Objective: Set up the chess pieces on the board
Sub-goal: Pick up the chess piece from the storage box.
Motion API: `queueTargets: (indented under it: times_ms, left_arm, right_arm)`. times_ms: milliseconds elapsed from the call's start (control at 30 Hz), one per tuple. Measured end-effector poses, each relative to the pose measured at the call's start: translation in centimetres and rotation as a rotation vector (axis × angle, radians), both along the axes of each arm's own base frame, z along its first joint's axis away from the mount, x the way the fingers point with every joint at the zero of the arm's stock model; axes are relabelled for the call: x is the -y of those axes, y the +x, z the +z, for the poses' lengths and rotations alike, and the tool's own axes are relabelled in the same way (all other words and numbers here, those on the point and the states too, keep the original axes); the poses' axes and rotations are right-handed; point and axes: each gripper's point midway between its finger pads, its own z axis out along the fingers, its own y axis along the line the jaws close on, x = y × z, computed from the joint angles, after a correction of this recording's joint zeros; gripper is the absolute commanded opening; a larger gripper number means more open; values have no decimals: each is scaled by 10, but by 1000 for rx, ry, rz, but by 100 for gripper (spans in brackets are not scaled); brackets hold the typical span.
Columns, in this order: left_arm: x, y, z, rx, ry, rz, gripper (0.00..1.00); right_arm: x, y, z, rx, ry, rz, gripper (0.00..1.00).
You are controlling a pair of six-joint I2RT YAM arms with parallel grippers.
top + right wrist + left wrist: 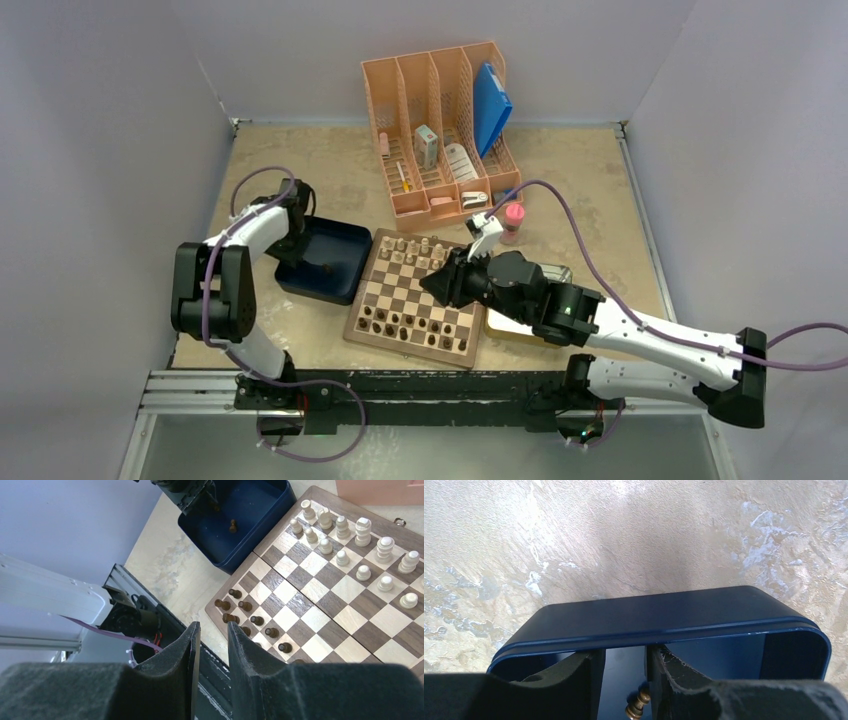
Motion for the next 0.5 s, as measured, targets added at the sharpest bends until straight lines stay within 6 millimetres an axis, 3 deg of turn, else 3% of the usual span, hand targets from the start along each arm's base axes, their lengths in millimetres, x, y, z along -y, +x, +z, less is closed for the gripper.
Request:
queueTargets:
  times_ms: [267, 500]
  left_arm:
    - [2, 4, -9, -5, -10, 11, 34]
    - [6, 3, -15, -18, -34, 16, 19]
  right_arm:
    - [-3, 0, -7, -5, -21, 8, 29]
    - [-2, 0, -6, -3, -17, 8, 29]
